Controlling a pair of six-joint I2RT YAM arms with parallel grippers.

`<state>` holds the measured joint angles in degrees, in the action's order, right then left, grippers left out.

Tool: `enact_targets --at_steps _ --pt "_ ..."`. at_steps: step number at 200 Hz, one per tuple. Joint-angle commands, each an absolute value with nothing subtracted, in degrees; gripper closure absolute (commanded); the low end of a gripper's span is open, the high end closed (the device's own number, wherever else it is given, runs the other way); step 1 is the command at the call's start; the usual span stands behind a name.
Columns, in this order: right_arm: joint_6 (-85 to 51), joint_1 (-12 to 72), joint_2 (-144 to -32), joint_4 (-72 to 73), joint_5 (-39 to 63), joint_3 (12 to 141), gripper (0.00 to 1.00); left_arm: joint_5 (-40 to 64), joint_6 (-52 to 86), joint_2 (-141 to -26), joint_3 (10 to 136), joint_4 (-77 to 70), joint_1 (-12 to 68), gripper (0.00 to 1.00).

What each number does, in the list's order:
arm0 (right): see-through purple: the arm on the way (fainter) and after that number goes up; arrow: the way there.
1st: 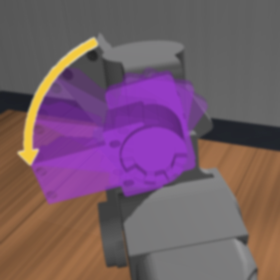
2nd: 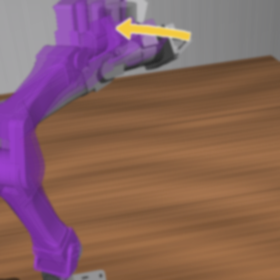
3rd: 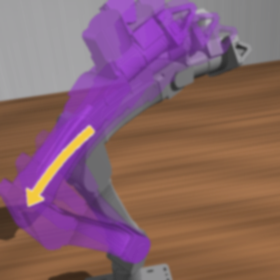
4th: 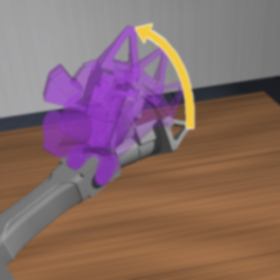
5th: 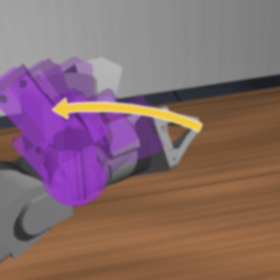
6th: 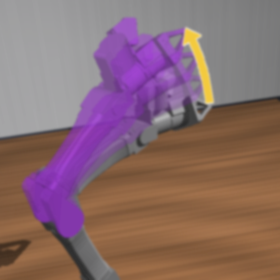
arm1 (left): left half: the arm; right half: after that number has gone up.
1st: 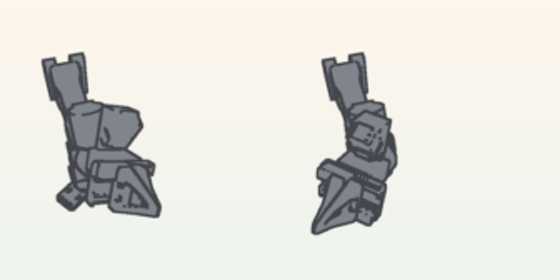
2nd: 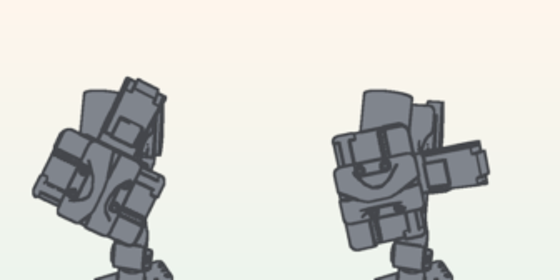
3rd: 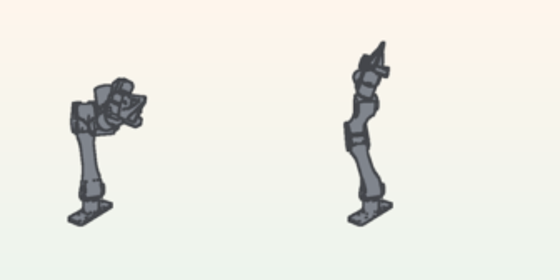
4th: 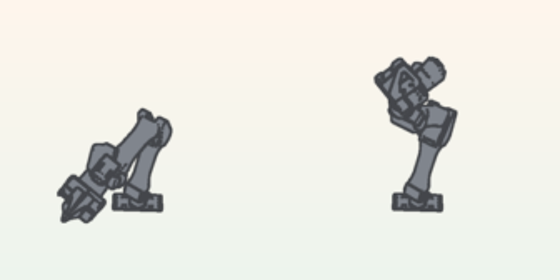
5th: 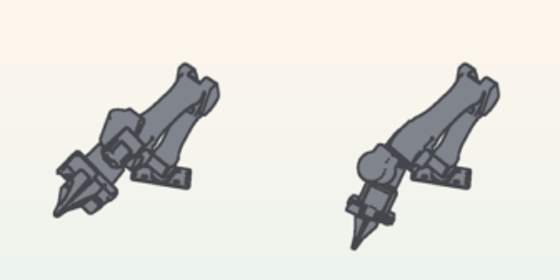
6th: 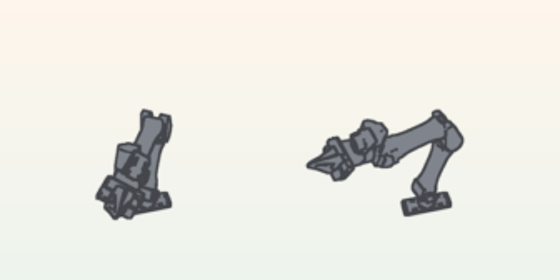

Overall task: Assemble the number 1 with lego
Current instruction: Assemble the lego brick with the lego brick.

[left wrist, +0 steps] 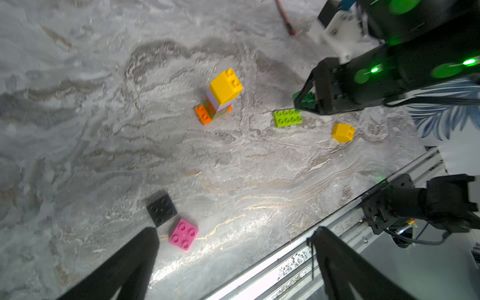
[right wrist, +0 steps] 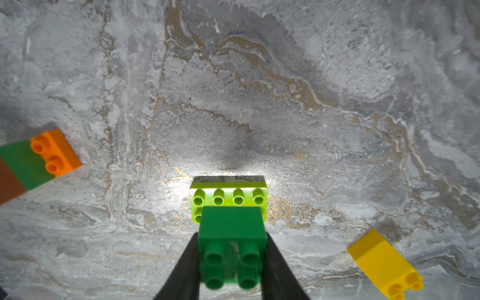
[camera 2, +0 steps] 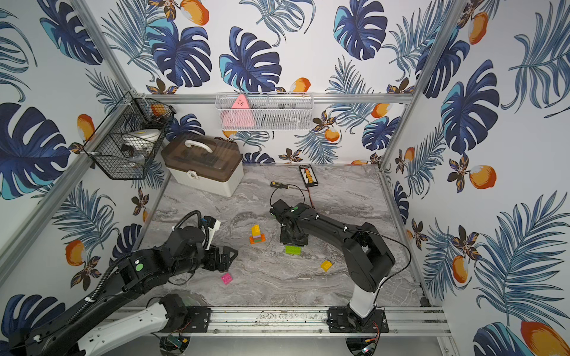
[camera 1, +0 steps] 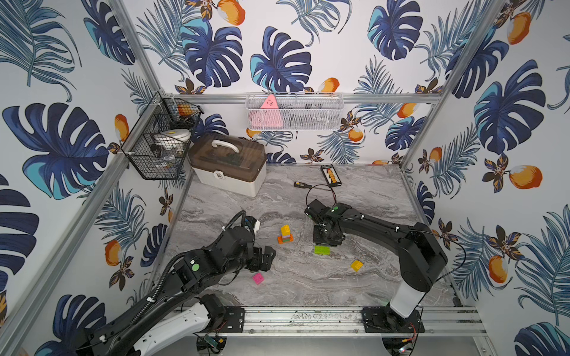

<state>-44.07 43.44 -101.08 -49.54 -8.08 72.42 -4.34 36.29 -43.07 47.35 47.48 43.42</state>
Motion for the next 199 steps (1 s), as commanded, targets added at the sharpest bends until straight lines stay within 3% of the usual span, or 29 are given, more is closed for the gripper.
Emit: enact_targets --at_steps 1,110,199 --pt "-44.01 43.51 -101.14 -47.75 -7.04 71.61 0.86 -5.38 44.39 -41.4 42.82 43.62 43.42 0.01" --pt "-43.37 44.2 -101.84 -44.48 -6.27 67.38 0.91 -5.89 50.89 -30.56 26.98 36.01 43.51 0.01" --pt "-42.86 44.3 -102.91 -42.89 -7.11 66.53 0.92 -5.1 49.52 -29.94 27.07 35.48 43.51 0.01"
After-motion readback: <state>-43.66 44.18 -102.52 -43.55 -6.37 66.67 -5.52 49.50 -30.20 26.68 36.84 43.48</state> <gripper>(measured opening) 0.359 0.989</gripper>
